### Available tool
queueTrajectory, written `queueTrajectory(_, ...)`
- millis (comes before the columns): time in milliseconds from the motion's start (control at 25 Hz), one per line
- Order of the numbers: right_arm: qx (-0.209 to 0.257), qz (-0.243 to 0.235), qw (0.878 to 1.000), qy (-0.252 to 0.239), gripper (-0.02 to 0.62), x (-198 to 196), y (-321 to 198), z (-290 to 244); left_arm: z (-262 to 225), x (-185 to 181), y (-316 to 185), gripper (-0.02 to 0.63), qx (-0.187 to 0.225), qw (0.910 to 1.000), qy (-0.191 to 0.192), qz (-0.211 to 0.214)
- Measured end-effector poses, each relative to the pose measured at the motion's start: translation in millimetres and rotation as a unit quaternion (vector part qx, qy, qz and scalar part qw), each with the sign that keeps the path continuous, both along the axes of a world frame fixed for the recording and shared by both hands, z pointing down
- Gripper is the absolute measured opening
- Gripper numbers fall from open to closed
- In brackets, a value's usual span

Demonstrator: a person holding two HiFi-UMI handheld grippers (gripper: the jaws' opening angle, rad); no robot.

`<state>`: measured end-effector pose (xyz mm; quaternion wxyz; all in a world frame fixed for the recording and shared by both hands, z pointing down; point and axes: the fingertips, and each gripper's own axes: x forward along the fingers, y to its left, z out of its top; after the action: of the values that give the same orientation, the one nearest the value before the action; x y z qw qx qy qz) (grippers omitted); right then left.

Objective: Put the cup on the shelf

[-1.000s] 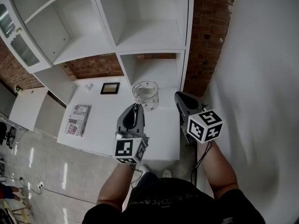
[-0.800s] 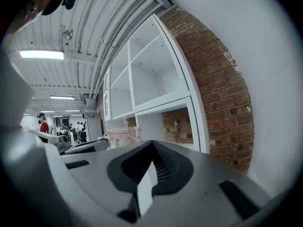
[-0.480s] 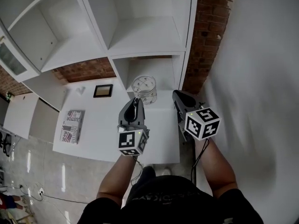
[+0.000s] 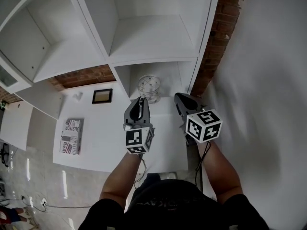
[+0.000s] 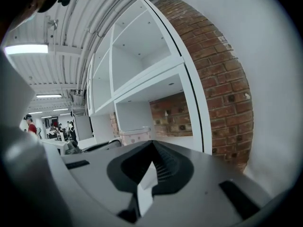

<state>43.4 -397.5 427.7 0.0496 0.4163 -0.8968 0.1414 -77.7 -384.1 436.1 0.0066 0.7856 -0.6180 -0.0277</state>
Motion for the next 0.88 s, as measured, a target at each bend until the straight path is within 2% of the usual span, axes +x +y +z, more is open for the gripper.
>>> queueTrajectory(440, -0.032, 0.020, 0.999, 0.011, 0.000, -16.1, -26.2, 29.0, 28.7, -6.9, -59.0, 0.034, -0.019, 0.9998, -0.006, 0.009)
queueTrajectory(880, -0.045, 0.022, 0.999, 0.007, 0.000, -21.1, -38.0, 41.3, 35.9, -3.8, -92.0, 0.034, -0.044, 0.9987, -0.025, 0.003)
